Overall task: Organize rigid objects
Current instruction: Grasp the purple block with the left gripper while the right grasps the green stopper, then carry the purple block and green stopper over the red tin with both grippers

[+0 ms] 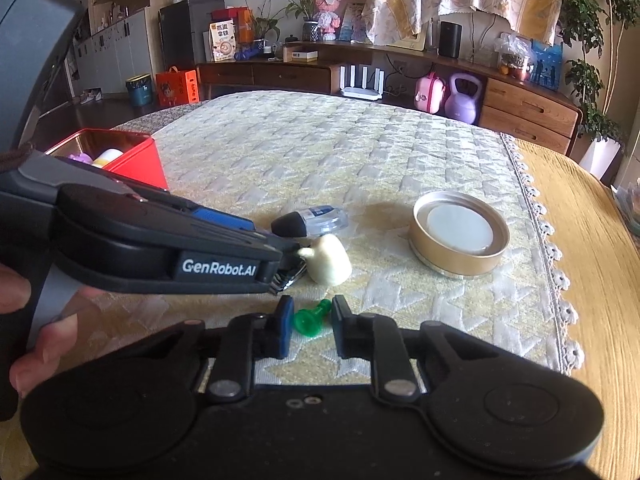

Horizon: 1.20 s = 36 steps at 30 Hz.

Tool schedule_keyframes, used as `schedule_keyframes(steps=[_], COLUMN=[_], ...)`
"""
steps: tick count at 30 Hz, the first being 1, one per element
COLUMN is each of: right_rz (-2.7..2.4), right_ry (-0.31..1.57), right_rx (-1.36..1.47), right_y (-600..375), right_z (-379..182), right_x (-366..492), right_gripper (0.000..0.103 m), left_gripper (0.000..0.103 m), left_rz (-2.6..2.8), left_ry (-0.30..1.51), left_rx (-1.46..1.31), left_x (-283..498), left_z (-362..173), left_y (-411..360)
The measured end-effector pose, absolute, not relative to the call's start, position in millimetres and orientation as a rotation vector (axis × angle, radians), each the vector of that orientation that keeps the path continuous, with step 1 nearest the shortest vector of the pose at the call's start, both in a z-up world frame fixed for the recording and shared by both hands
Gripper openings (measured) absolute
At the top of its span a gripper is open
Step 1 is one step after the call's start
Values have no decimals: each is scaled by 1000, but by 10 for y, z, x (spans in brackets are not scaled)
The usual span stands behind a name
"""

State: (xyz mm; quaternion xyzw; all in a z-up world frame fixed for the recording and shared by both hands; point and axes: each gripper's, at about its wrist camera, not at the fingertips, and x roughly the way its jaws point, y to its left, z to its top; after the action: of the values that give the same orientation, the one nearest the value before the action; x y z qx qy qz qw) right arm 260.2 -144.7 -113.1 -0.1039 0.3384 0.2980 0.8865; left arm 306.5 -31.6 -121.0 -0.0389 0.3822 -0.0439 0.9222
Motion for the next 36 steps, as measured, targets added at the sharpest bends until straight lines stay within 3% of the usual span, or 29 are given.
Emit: schedule_keyframes(steps=[12, 36], right_rz=[591, 621], right_ry=[695, 621], right_rx=[-184, -157], right_y=[-1590, -1461], right_z=[-961, -96], right_x=[2398, 1523], right_gripper=[14, 15], left_gripper=[35, 35], left_rz=[-95, -88], left_ry=[784, 713], left_rx=[-87, -113], left_x=[2849, 1808], left_z=[-1033, -234], left_y=[-279, 189])
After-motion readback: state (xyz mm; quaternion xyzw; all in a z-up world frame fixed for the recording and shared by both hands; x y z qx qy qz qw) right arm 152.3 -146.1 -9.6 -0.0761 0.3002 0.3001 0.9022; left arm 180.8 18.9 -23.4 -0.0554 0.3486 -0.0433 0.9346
